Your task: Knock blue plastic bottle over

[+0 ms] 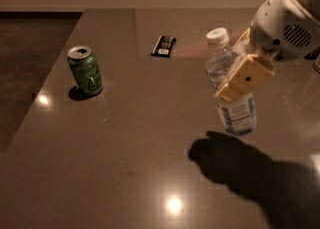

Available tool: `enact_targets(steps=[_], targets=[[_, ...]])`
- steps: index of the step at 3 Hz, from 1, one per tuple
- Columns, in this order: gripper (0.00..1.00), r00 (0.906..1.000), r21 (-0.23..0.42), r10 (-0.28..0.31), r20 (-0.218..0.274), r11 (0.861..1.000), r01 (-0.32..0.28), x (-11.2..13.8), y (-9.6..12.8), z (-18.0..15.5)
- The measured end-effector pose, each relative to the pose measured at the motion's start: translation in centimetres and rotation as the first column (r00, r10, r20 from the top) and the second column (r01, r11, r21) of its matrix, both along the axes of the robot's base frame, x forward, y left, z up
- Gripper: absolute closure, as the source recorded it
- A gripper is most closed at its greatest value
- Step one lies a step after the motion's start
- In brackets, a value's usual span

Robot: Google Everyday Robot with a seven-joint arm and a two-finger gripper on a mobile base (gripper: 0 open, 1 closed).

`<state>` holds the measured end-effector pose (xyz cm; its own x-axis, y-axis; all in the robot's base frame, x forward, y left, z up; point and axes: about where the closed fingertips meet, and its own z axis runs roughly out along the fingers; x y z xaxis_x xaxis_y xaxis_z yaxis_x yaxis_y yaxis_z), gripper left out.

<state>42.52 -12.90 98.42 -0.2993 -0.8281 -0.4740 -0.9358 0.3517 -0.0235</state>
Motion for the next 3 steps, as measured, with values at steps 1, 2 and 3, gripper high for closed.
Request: enact_targets(steps=[1,2,3], targets=[[1.0,0.9983,-0.161,-0.057,-0.011,0.985,0.054,2.4,-3.3,-1.1],[1.0,0.995,-0.319,-0.098,-0.018,0.944,0.088,4.3,-5.8,-3.7],[1.0,0.9914,-0.425,-0.129,-0.023,0.899,0.107,5.4,-7.2,-6.0]])
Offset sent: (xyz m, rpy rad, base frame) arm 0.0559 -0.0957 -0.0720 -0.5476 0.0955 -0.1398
